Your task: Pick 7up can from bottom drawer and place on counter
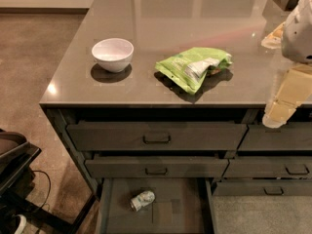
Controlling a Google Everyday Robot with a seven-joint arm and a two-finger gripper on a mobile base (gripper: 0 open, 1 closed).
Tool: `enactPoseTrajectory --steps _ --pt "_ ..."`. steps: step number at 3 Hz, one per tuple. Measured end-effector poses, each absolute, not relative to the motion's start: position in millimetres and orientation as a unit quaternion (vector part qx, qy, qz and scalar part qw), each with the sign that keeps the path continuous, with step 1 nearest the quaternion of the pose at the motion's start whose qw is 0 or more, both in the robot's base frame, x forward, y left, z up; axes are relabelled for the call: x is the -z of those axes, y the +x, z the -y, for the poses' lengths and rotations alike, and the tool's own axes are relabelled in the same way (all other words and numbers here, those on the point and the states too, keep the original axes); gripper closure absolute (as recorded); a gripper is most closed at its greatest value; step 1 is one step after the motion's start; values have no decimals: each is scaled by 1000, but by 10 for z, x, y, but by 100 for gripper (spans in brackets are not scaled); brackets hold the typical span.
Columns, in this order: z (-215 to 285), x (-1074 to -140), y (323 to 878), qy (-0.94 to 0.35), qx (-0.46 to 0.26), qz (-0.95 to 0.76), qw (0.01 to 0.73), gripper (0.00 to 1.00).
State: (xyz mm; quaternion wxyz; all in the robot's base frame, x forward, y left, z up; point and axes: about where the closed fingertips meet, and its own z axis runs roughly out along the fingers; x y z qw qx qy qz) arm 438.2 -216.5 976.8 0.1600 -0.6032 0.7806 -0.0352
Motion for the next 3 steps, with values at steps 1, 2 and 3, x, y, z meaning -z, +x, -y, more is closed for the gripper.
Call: enactPoseTrajectory --steps 1,2,3 --pt "2161 -9777 4384 -602 38 -780 164 0" --pt "2145 -9634 4362 -595 33 -781 188 0" --pt "2064 -9147 4214 -585 -6 -778 228 0"
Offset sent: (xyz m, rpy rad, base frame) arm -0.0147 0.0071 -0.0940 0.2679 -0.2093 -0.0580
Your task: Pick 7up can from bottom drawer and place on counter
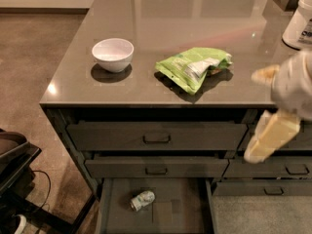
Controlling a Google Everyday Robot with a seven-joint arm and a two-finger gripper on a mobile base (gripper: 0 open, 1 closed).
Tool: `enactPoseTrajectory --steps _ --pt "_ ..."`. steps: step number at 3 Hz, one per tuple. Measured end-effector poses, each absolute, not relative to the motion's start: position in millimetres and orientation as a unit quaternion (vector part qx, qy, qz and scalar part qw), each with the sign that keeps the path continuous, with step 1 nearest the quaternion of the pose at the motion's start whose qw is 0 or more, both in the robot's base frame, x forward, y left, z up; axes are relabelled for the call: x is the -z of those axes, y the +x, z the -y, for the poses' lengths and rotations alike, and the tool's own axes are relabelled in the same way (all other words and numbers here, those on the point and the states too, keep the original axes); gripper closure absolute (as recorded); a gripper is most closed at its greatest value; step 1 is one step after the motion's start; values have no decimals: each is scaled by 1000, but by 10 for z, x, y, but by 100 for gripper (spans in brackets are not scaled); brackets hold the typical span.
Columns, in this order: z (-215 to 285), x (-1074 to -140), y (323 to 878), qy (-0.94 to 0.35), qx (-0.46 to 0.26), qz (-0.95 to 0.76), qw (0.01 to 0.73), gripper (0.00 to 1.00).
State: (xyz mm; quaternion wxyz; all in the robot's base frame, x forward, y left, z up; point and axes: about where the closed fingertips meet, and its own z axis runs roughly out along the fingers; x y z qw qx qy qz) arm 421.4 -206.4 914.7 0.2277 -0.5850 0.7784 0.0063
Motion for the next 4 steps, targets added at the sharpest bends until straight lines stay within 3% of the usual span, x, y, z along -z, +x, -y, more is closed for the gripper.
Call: enactPoseTrajectory --steps 1,2,4 --pt "1901 -8357 4013 -556 -88 -783 265 0" --pt "1847 -8050 3906 -521 -117 -796 285 0" --pt "1858 -7831 3772 -497 -125 -806 298 0"
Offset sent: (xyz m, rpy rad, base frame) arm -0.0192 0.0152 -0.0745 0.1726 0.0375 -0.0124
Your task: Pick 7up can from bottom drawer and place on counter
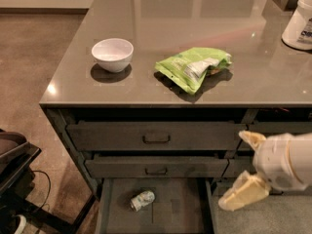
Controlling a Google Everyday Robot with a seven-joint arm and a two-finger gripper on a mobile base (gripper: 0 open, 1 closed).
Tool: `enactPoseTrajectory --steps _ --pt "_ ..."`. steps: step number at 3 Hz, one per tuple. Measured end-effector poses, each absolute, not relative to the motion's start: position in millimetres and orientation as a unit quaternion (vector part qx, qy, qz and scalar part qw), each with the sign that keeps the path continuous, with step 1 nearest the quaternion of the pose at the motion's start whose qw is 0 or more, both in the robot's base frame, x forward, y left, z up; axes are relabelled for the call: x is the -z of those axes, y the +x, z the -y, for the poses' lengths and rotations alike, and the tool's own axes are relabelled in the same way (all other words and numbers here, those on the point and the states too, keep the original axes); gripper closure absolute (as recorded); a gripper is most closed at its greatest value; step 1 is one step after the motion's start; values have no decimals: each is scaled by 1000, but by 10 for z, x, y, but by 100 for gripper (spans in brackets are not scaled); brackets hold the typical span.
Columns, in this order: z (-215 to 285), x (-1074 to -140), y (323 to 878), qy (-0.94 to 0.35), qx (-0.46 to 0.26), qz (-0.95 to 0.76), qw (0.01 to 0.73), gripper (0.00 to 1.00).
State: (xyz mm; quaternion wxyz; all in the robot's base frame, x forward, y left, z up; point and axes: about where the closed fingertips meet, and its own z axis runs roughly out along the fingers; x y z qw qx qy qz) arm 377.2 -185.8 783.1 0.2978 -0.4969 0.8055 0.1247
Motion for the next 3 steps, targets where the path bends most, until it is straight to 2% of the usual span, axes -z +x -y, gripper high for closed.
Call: enactPoseTrajectory --steps 2,3 --pt "1537 -6345 3340 -404 -223 -816 348 0" --pt "1497 -6099 3341 -392 -246 -815 348 0"
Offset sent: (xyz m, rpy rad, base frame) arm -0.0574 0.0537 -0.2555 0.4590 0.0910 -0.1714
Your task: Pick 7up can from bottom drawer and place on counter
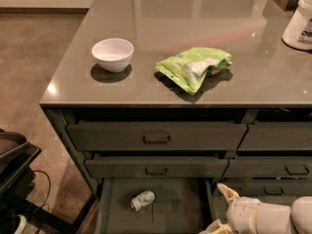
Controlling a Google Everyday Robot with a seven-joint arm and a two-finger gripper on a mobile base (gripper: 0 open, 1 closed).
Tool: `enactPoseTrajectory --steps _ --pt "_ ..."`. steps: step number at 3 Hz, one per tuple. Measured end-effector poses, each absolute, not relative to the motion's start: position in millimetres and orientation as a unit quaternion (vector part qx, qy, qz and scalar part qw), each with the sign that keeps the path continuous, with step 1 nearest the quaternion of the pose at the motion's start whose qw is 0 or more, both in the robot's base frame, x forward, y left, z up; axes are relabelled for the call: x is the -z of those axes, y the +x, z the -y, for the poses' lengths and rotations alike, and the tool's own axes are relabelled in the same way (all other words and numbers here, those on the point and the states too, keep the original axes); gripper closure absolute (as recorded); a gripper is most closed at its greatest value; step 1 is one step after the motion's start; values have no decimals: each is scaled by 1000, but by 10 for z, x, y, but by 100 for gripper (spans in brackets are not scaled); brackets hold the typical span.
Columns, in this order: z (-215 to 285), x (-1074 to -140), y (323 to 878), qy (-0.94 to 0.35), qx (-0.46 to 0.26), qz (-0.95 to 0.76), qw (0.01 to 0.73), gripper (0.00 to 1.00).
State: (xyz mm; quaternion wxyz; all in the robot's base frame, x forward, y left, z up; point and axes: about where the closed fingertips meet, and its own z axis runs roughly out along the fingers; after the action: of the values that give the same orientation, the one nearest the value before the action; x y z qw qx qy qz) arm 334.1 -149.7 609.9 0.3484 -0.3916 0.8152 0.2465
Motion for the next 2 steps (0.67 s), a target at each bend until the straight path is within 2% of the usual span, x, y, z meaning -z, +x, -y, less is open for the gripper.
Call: enactPoseTrajectory --steps 2 --pt "1430 -5880 3434 -387 -262 -807 360 0"
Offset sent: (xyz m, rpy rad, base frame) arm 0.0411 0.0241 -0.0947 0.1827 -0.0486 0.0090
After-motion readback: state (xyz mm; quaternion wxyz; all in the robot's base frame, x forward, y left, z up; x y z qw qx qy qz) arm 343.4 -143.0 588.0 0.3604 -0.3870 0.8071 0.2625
